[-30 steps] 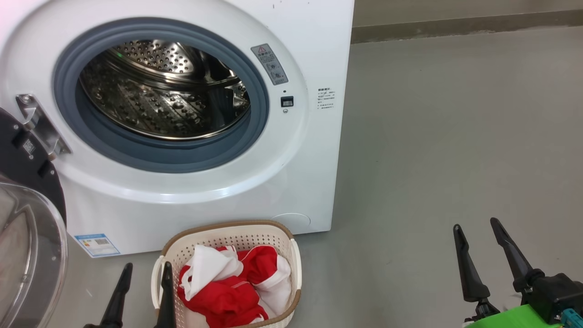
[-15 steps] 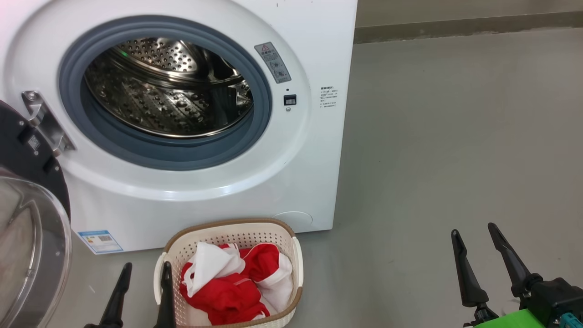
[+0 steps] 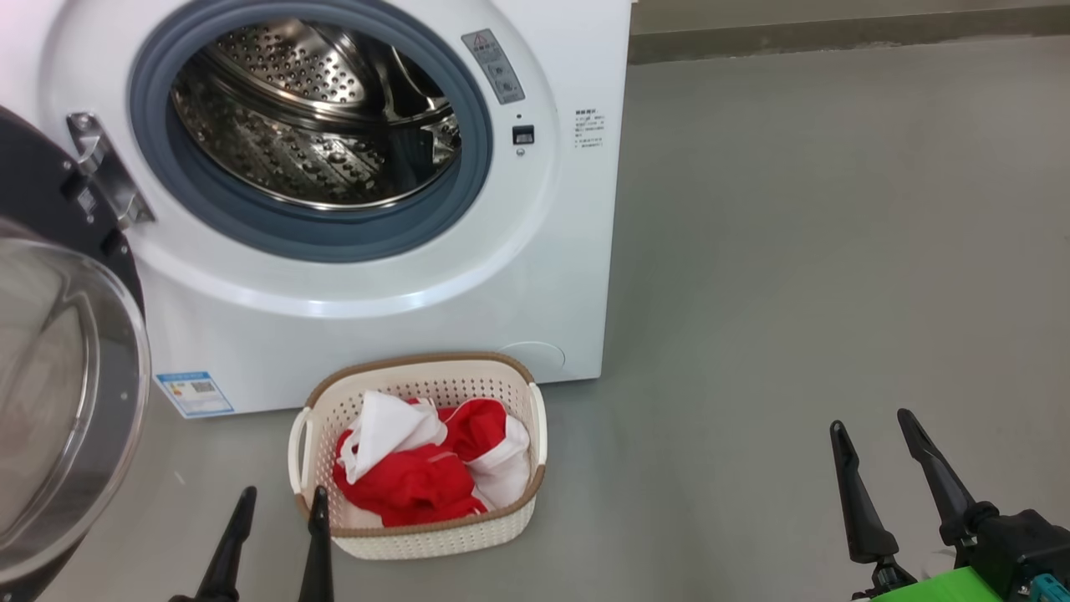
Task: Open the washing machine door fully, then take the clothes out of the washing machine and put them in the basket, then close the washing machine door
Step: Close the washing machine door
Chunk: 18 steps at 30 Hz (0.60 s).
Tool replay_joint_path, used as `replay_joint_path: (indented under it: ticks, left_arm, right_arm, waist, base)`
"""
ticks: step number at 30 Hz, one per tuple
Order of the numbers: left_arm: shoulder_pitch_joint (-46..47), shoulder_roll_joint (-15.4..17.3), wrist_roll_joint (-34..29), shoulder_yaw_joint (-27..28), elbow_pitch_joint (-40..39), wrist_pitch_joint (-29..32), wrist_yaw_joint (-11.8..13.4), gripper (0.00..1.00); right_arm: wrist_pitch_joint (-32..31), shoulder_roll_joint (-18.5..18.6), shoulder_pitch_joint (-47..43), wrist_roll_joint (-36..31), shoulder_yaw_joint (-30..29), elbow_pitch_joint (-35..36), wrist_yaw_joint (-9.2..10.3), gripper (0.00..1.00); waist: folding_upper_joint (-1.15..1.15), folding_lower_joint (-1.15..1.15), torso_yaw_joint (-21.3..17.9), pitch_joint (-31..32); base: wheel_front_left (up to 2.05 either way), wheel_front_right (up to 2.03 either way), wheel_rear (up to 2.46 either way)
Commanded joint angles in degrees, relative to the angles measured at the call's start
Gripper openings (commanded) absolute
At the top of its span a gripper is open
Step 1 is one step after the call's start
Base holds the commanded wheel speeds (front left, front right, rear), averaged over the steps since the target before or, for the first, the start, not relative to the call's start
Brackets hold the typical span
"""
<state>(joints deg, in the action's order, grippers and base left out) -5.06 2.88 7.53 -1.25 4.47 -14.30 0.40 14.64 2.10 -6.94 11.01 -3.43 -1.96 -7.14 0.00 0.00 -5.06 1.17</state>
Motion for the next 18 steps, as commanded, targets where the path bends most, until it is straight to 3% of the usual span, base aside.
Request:
replay_joint_path:
  ticks: [1, 18]
  left_arm:
    - [1.37, 0.64, -0.39, 1.57, -1.05, -0.7, -0.11, 1.0]
    - [1.75, 0.72, -1.06, 1.6, -1.52, -0.7, 1.21, 1.0]
  right_arm:
    - [0.36, 0.77, 1.28, 0.43, 1.1, 1.35, -0.35, 1.0]
    - [0.36, 0.77, 1.08, 0.34, 1.38, 1.35, -0.35, 1.0]
  waist:
    - [0.0, 0.0, 0.02, 0.0]
    - [0.0, 0.0, 0.97, -0.12]
  base:
    - [-1.03, 1.03, 0.0]
    - [-0.2, 0.2, 0.0]
